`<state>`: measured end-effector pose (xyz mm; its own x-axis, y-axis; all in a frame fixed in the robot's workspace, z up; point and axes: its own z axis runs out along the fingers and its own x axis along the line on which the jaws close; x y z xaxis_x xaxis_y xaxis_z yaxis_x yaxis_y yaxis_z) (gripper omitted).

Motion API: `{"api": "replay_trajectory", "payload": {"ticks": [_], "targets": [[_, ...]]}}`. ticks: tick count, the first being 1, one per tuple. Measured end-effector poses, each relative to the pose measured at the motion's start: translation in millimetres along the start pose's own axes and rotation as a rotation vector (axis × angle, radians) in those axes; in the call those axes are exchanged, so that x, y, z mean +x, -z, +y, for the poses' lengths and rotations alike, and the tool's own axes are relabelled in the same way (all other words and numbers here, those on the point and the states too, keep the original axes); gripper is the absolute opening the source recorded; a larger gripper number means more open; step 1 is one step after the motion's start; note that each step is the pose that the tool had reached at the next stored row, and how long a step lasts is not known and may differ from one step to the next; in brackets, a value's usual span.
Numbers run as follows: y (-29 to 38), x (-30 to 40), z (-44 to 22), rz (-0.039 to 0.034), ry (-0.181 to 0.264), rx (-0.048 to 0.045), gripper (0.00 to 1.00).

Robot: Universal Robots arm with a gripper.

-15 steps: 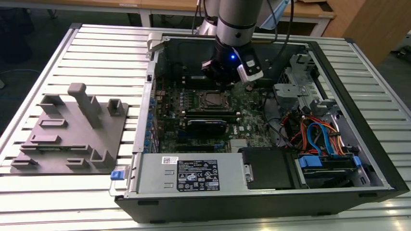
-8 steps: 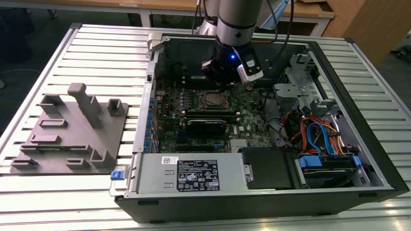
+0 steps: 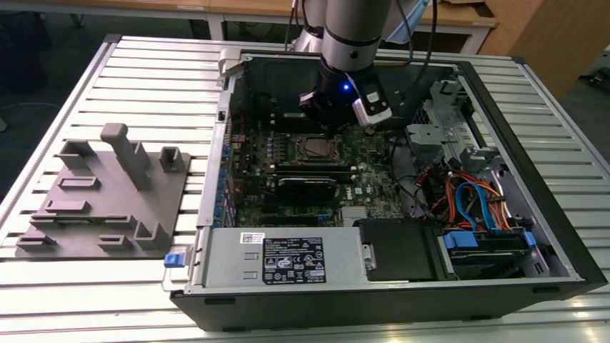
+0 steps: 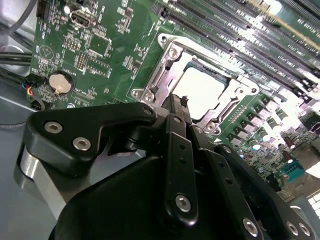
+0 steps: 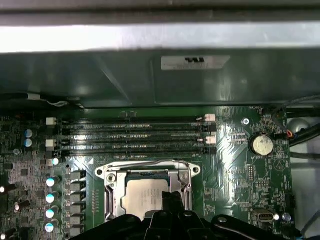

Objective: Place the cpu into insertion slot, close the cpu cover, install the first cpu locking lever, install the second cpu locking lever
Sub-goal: 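Install the second cpu locking lever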

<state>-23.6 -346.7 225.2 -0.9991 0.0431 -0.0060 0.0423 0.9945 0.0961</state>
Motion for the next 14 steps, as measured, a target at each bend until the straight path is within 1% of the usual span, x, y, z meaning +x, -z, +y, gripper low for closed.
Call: {"api": "replay_trajectory", "payload": {"ticks": [7, 11, 12, 14], "targets": [[0.8, -0.4, -8.1, 0.0, 0.0, 0.0001, 0.1], [1.1, -0.5, -11.0, 0.0004, 0.0, 0.0001, 0.1], [1.0, -0.6, -11.0, 0.0024, 0.0, 0.0002, 0.1], [1.1, -0.6, -11.1, 0.0105, -0.001, 0.0007, 0.1]]}}
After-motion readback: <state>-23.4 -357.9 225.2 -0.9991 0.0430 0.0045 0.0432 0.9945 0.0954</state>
